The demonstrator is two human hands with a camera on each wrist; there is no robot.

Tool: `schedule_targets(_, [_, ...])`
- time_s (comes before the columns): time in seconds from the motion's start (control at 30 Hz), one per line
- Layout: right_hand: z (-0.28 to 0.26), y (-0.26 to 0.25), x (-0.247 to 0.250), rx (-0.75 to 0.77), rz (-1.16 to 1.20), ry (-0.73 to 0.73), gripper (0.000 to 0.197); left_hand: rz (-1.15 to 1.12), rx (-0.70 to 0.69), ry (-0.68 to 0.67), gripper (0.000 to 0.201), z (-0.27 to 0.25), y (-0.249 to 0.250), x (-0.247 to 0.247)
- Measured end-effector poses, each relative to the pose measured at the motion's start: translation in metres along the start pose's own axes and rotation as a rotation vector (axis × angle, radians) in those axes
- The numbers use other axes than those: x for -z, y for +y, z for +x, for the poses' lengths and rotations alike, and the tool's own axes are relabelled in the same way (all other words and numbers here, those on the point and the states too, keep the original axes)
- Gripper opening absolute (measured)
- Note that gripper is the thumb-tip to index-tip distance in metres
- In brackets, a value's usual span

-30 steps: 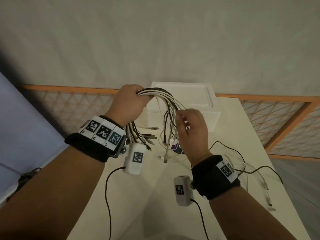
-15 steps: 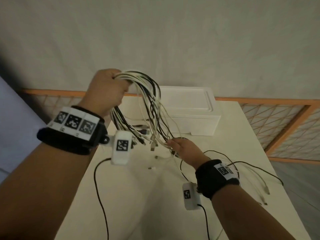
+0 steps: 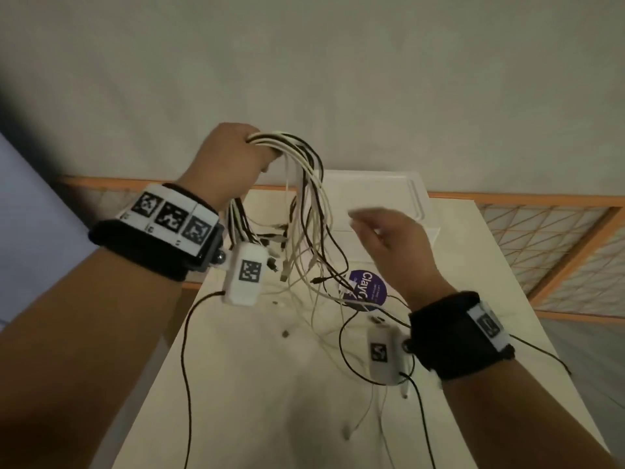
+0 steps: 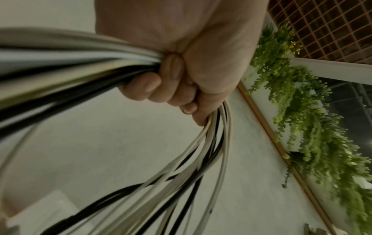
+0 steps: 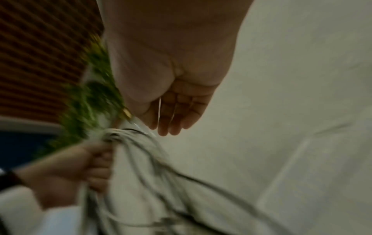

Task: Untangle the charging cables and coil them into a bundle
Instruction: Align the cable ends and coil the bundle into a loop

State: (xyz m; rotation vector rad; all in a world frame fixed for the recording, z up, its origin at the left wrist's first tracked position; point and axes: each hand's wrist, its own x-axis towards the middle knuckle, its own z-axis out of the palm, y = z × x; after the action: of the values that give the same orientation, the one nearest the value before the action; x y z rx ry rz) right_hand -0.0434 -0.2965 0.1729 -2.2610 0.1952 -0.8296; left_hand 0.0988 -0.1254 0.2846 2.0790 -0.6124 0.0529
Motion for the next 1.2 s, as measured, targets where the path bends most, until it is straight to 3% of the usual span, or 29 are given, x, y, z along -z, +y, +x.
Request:
schedule_targets(0.07, [0.013,-0.028,-0.005,0.113,0.222,-0.020,0.027,-0.038,-0.022,-0.017,0.031,-0.009,0.006,-0.011])
schedule_targets(0.17, [0.013,-0.025,-0.029,-0.042,0.406,-0.264,0.023,-0.107,-0.020,0.010,0.018,-0.016,0.011,-0.014])
schedule_targets(0.27, [0.000,-0.006,-0.051,-0.220,0.376,-0.429,0.033,-0.101,-0.011,-0.011,0.019,-0.021,0.007,-0.013])
schedule_targets(0.37, [-0.004,0.009,-0.064,-0.371,0.134,-0.447,0.040,-0.015,-0.045,-0.030,0.025,-0.026,0.000,-0.016])
schedule_targets(0.47, [-0.008,0.028,-0.069,-0.488,-0.004,-0.441,0.033,0.028,-0.038,-0.049,0.028,-0.031,-0.008,-0.019])
schedule_targets(0.5, [-0.011,0.036,-0.068,-0.541,-0.010,-0.444,0.038,0.015,-0.015,-0.038,0.026,-0.030,-0.012,-0.019])
schedule_targets(0.53, [-0.016,0.046,-0.065,-0.583,-0.020,-0.455,0.057,-0.005,0.014,-0.019,0.024,-0.029,-0.015,-0.017])
schedule_targets(0.6, [-0.027,0.069,-0.060,-0.566,-0.222,-0.500,0.095,-0.051,0.045,0.024,0.018,-0.025,-0.019,-0.011])
schedule_targets(0.63, [-0.031,0.082,-0.059,-0.547,-0.352,-0.526,0.104,-0.054,0.041,0.033,0.018,-0.024,-0.020,-0.008])
schedule_targets(0.67, [-0.034,0.087,-0.055,-0.544,-0.464,-0.574,0.100,-0.034,0.027,0.028,0.020,-0.023,-0.021,-0.007])
schedule_targets(0.73, [-0.041,0.086,-0.041,-0.551,-0.480,-0.622,0.063,-0.013,0.011,0.012,0.026,-0.024,-0.022,-0.005])
schedule_targets(0.77, [-0.043,0.086,-0.034,-0.574,-0.291,-0.606,0.043,-0.025,0.019,0.018,0.028,-0.024,-0.023,-0.004])
schedule_targets(0.87, [-0.053,0.080,-0.007,-0.714,0.524,-0.466,0.017,-0.174,0.083,0.100,0.015,-0.018,-0.027,0.005])
schedule_targets(0.93, [-0.052,0.090,0.002,-0.805,0.588,-0.295,0.030,-0.232,0.119,0.124,0.012,-0.015,-0.027,0.009])
schedule_targets(1.03, [-0.051,0.106,-0.005,-0.930,0.410,-0.133,0.030,-0.189,0.083,0.087,0.014,-0.016,-0.023,0.005])
schedule_targets(1.13, [-0.051,0.112,-0.008,-1.033,0.544,-0.090,0.029,-0.241,0.081,0.130,0.027,-0.012,-0.017,0.004])
schedule_targets(1.17, [-0.050,0.112,-0.007,-1.027,0.461,-0.113,0.035,-0.264,0.087,0.150,0.028,-0.011,-0.014,0.007])
schedule_targets(1.2, [-0.050,0.114,-0.006,-0.971,0.195,-0.218,0.044,-0.279,0.087,0.162,0.027,-0.010,-0.013,0.009])
